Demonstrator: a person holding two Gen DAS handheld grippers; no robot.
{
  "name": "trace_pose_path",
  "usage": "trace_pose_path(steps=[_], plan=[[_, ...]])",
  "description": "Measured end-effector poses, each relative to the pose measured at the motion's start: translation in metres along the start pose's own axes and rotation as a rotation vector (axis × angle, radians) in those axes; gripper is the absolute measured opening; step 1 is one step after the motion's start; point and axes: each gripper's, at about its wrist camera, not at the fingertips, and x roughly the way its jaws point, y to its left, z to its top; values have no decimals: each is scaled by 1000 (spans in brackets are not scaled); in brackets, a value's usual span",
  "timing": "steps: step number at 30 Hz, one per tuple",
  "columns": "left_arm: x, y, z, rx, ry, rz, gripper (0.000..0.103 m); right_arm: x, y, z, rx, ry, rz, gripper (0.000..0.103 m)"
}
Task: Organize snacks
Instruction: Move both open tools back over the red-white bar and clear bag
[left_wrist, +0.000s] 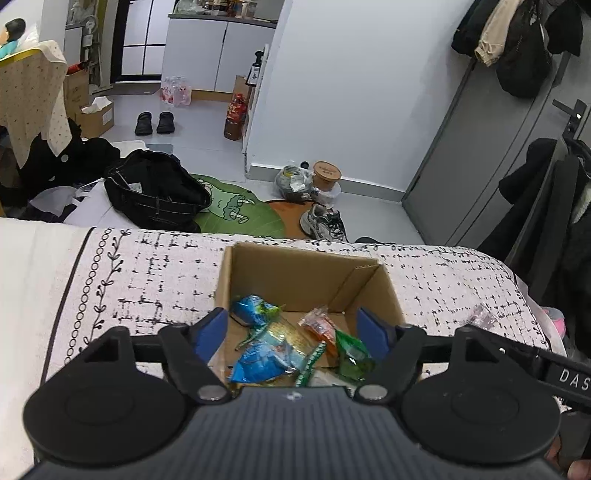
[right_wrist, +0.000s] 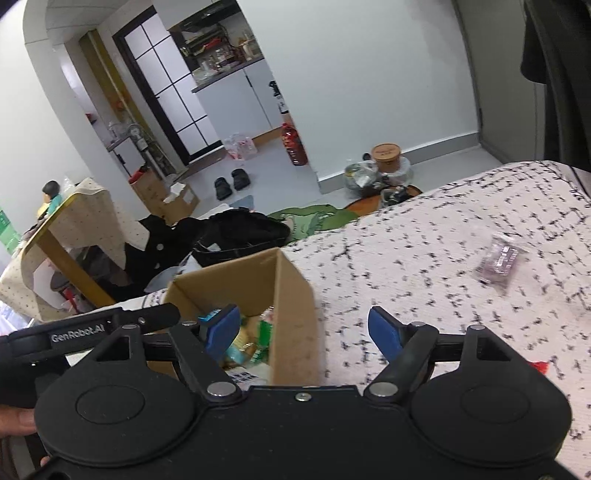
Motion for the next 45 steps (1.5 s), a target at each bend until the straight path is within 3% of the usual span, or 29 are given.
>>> trace_pose_path(steps=[5,12,45], plan=[[2,-14,-4,15,0,-19,89,-10,-15,0,11,-10,-22,80],[-1,-37,-8,49,-29,-54,103,-27,-35,3,17,-26,-48,92],[9,-152,-33,225,13,-191,103,-84,-126,-7,80,-37,-163,99]])
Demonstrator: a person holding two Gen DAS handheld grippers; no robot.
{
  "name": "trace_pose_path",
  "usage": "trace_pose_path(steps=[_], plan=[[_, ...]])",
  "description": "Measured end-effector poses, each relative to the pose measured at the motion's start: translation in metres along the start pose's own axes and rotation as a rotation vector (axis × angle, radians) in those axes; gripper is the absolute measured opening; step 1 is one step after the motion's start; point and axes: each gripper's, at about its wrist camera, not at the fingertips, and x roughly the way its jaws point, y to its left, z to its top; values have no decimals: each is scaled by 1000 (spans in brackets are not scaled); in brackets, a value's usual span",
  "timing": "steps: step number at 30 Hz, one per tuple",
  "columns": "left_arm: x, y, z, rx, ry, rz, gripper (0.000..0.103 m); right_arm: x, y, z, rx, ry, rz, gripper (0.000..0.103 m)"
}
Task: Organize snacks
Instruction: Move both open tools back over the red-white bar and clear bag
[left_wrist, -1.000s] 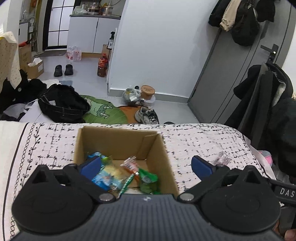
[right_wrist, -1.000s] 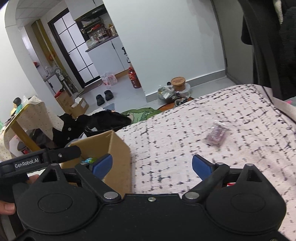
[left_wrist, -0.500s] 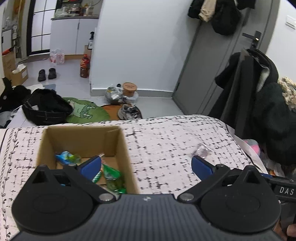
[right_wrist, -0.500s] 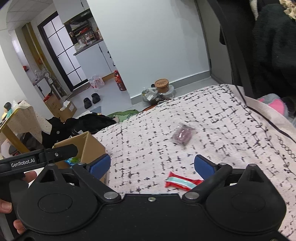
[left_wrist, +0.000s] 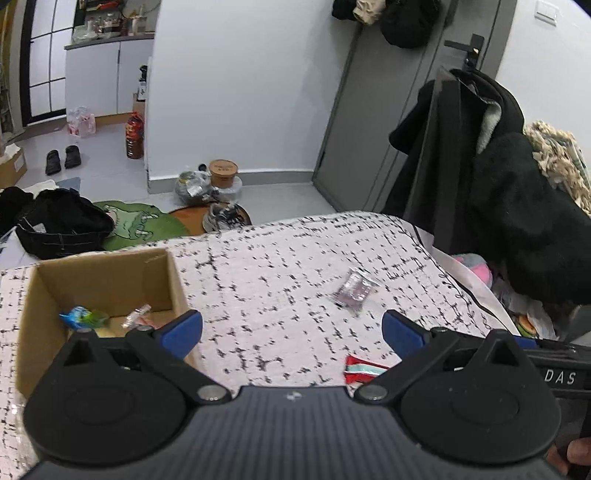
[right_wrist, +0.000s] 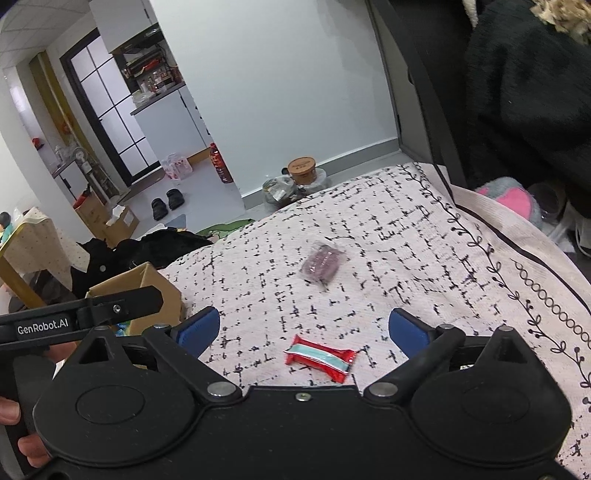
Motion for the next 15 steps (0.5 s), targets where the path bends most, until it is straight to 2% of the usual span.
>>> trace_pose_path(steps=[7,11,15], plan=[[12,-14,-2,19,21,-28,102,2,-11,-3,15,14,-1,98],[19,-19,-4,21,43,-68,100,7,-17,-6,25,30,-6,94],[33,-26,-8,34,78,-93,92,12,-29,-4,50,45,-25,87]])
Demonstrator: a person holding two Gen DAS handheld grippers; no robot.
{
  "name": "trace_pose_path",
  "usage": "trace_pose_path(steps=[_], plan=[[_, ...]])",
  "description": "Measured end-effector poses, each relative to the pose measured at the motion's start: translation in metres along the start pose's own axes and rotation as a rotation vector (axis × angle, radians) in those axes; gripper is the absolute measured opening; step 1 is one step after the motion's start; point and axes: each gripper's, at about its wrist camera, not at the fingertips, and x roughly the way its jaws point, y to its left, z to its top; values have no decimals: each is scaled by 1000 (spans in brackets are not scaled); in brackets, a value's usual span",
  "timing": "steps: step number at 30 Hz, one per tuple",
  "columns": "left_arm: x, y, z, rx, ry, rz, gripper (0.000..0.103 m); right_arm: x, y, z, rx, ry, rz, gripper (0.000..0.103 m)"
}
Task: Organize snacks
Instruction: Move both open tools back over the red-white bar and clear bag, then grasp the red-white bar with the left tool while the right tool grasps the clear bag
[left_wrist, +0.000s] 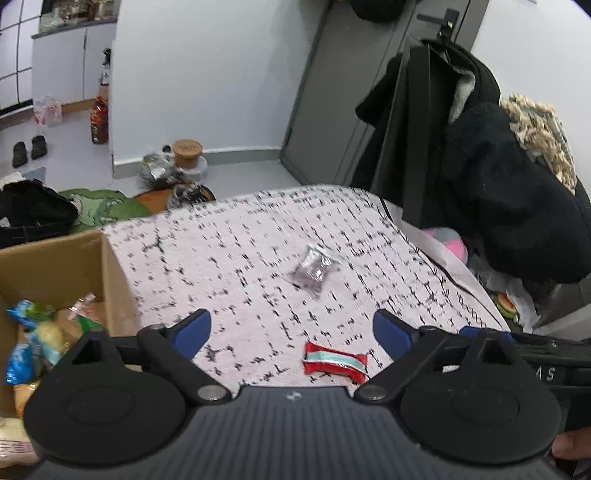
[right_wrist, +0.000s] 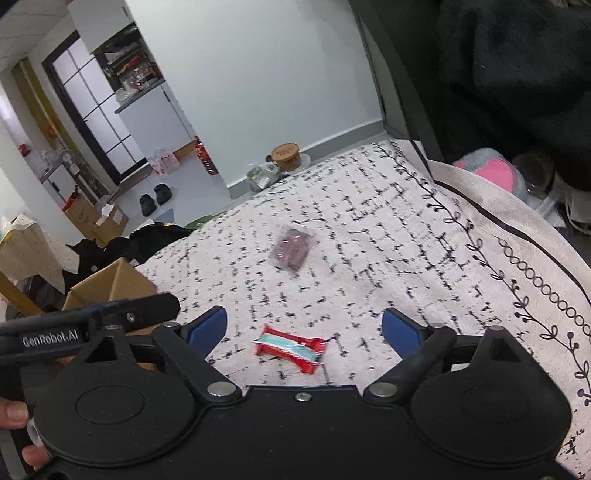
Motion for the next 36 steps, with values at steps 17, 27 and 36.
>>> trace_pose_path(steps=[17,27,36], plan=[[73,-23,-23,4,164,-97,72,29,-38,7,35,78,-28,76],[101,-33,-32,26,219,-77,73,39,-48,10,55,97,-29,76],[111,-47,-43,93,176,-6,73,47,-49,6,64,111,-24,76]])
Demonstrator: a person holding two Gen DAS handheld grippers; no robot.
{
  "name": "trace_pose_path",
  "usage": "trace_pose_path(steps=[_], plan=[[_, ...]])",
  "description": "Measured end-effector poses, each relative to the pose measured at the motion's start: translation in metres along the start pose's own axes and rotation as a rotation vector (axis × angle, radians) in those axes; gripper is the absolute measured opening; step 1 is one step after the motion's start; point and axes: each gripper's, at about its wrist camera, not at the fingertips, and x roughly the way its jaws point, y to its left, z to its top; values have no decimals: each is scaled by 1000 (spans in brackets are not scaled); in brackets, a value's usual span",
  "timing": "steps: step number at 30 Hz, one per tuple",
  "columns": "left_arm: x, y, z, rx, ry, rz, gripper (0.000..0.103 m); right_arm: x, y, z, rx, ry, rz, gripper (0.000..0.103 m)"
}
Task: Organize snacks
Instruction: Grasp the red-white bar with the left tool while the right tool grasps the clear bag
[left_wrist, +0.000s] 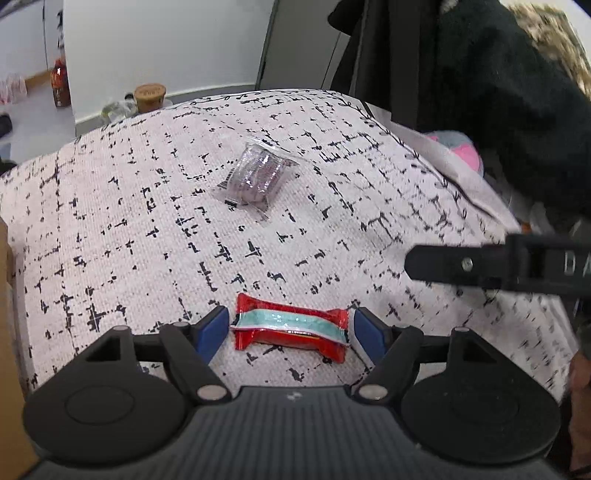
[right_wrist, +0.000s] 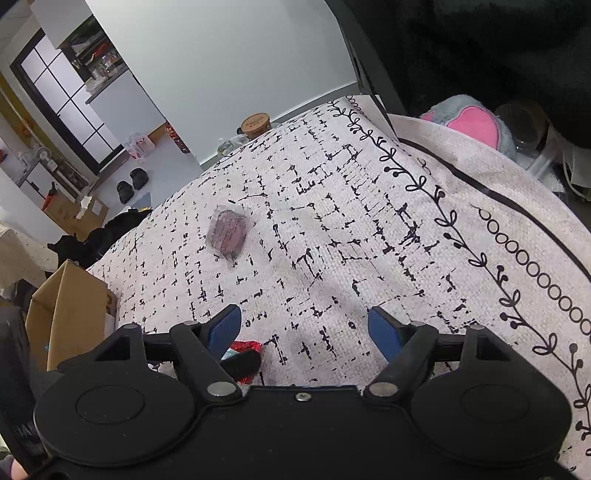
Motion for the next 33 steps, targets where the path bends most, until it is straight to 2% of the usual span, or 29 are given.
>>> trace_pose_path(steps=[3,6,7,13,24,33], plan=[[2,-6,-4,49,-5,34,70,2,1,-2,4,4,3,76],[1,-2,-3,44,-9,57,51,2,4,-1,9,2,16,76],[0,3,-1,23,-7,48,48,2,6,0,6,-2,23,76],[-11,20,5,-49,-31,46,46,8,23,9,-21,-22,53,76],[-32,62,27,-202,-129,109,46,31,48,26,-36,-34,93,70],[-36,77,35,-284,-168,97,46,58,56,38,-19,-13,82,66]])
